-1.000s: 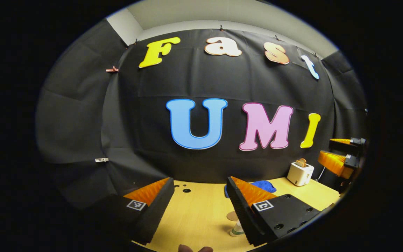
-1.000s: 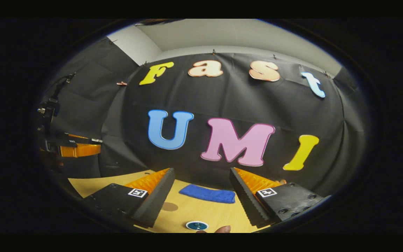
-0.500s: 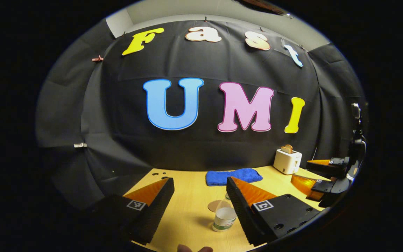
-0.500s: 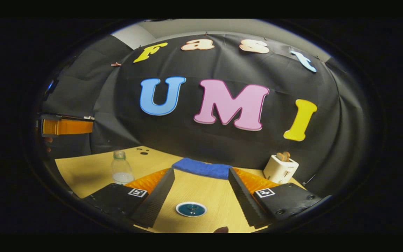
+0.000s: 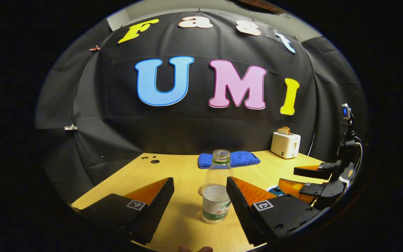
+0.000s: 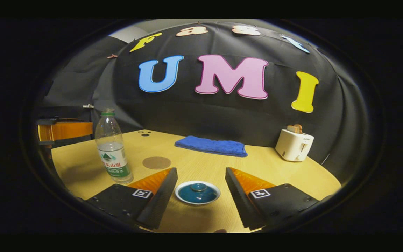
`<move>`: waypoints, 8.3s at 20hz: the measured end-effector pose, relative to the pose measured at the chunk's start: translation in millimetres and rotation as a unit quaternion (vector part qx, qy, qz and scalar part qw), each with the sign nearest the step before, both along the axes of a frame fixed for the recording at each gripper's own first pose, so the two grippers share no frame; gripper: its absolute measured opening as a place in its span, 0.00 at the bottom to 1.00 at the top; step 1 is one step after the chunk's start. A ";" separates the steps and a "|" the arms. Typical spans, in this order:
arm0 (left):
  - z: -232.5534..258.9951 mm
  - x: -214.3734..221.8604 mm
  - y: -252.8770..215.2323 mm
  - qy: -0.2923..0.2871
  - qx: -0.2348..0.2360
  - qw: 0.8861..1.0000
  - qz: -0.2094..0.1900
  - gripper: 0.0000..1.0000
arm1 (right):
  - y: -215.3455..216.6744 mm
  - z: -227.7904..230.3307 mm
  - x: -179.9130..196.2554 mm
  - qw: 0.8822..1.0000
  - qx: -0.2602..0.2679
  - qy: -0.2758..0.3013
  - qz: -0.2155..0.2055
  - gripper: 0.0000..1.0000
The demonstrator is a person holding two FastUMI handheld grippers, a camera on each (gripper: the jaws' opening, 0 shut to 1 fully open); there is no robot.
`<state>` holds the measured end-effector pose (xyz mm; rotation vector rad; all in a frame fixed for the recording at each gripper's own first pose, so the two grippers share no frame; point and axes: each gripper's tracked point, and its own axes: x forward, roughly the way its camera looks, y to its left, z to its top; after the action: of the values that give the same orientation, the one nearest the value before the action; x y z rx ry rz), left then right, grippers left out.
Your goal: Open the teacup lid with one hand, grasp the water bottle and pour water into the teacup with the other hand; after pouring, place the water bottle on the coaster and then close the teacup lid.
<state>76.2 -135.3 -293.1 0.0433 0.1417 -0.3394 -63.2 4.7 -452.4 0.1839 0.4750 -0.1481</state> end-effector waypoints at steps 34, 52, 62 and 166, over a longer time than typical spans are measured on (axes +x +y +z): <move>-77.9 -11.9 -13.6 0.049 0.012 0.988 0.145 0.95 | 4.9 -1.4 -8.6 0.990 0.087 -0.008 0.112 0.30; -80.1 10.7 -39.6 0.040 0.036 0.987 0.154 0.46 | -9.7 6.5 4.6 0.986 0.089 -0.035 0.133 0.31; -92.7 14.1 -31.4 0.046 0.040 0.988 0.143 0.73 | -19.0 15.8 5.1 0.987 0.080 -0.055 0.129 0.30; -2.4 70.6 -138.7 -0.316 0.853 0.407 -0.086 0.76 | -148.4 43.3 -61.3 0.995 0.025 -0.097 -0.001 0.30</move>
<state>146.8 -274.0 -295.5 2.3048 -0.3561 -0.2205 -124.6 -143.8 -409.1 0.2462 0.2858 -0.1189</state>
